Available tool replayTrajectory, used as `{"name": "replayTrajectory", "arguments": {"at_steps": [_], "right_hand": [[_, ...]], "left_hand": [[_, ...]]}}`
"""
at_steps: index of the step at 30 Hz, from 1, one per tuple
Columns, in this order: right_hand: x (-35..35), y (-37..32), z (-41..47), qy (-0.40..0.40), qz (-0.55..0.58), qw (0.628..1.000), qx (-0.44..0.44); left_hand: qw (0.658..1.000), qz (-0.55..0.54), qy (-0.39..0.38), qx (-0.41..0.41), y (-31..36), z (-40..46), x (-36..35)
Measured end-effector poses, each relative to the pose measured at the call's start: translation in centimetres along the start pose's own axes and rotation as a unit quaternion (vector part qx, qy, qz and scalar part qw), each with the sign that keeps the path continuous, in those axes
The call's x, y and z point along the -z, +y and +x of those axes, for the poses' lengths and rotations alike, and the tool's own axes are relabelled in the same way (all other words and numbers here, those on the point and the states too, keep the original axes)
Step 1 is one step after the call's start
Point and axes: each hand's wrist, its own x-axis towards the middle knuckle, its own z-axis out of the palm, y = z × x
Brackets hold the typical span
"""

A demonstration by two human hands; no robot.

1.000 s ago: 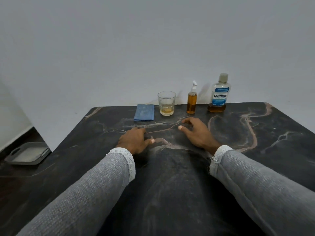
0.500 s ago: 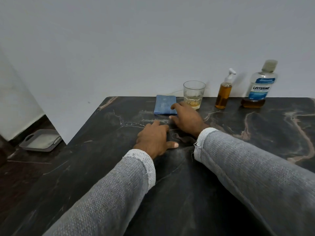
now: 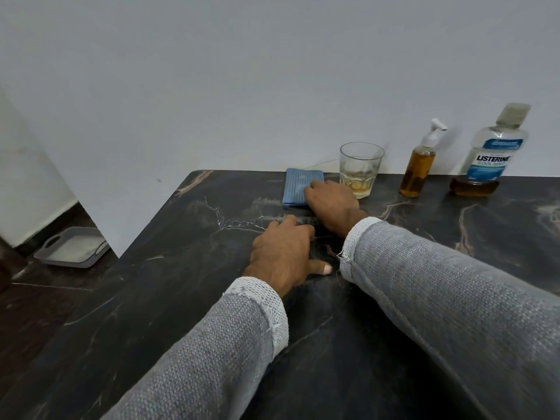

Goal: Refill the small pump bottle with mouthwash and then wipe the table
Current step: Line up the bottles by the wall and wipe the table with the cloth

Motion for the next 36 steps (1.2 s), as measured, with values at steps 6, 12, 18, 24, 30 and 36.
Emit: {"name": "replayTrajectory", "arguments": {"at_steps": [6,12,18,24,30,36], "right_hand": [[0.3,-0.2,0.1,0.007,-0.056,0.998,0.032],[0.4,0.4,0.1,0.008,-0.054,0.997,0.046],[1.6,1.6,-2.0,0.053,0.024,0.998,0.036],[4.5,4.4,-9.0,0.065,0.100,0.993,0.023],[6.7,7.1,-18.3,0.042,0.141,0.989,-0.019],[6.8,9.0,-26.3,0.065,0.175,0.981,-0.060]], "left_hand": [[1.000,0.003,-0.015,0.005,0.3,0.0,0.2],[1.000,0.008,-0.024,0.008,0.6,0.1,0.4],[1.000,-0.010,-0.014,0.006,0.8,0.0,0.2],[1.000,0.001,-0.024,0.018,1.9,-1.1,0.8],[0.999,-0.034,0.012,0.031,3.6,-4.6,0.0],[0.996,-0.069,0.021,-0.042,6.6,-8.1,-1.2]]}}
